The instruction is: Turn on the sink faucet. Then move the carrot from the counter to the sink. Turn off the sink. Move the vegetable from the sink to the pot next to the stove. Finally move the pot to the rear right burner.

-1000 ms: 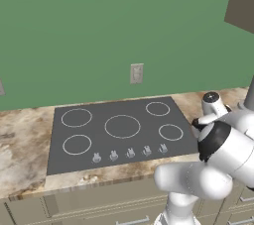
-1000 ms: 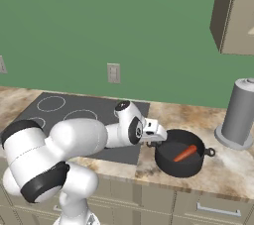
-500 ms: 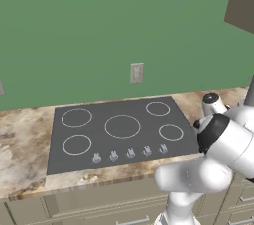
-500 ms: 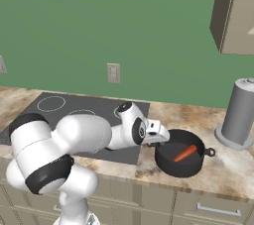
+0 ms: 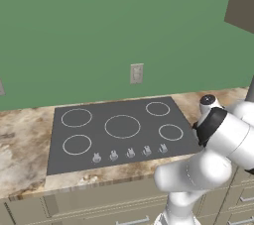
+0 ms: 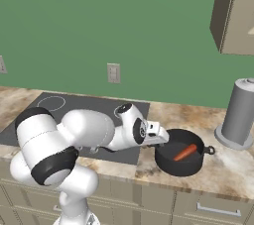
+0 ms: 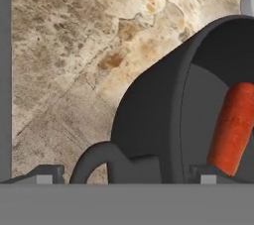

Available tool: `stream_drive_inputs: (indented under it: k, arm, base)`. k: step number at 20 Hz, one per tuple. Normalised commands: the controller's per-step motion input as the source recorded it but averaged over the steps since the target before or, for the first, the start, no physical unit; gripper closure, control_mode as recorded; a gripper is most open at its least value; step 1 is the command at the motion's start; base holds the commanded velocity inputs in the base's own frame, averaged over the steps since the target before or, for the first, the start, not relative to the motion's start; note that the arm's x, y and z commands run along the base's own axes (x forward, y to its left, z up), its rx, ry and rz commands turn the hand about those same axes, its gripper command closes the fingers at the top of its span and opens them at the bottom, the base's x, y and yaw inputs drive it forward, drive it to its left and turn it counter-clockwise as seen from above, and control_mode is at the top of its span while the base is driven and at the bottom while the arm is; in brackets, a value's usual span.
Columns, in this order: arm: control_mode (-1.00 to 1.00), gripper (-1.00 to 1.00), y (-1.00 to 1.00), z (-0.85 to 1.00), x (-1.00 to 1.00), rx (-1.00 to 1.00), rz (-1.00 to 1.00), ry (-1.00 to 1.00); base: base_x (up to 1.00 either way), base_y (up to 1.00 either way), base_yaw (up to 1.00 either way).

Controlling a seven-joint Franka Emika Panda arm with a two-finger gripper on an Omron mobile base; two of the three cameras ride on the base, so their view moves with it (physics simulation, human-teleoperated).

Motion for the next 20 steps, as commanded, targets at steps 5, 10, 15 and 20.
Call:
stream_drive_inputs:
  k: [5,10,15,20]
  arm:
    - [-1.0,1.0,0.0,-0.02,0.0,0.0,0.0,0.0]
    - [-1.0,1.0,0.0,0.0,0.0,0.0,0.0,0.0]
    - [-1.0,1.0,0.17,0.23,-0.04,-0.01,0.01,0.0]
    - [-1.0,1.0,0.45,0.5,-0.01,-0.08,0.1,0.01]
  base:
    - [0.0,0.0,0.0]
    - [0.0,0.0,0.0]
    - [0.0,0.0,0.0]
    - [0.0,0.0,0.0]
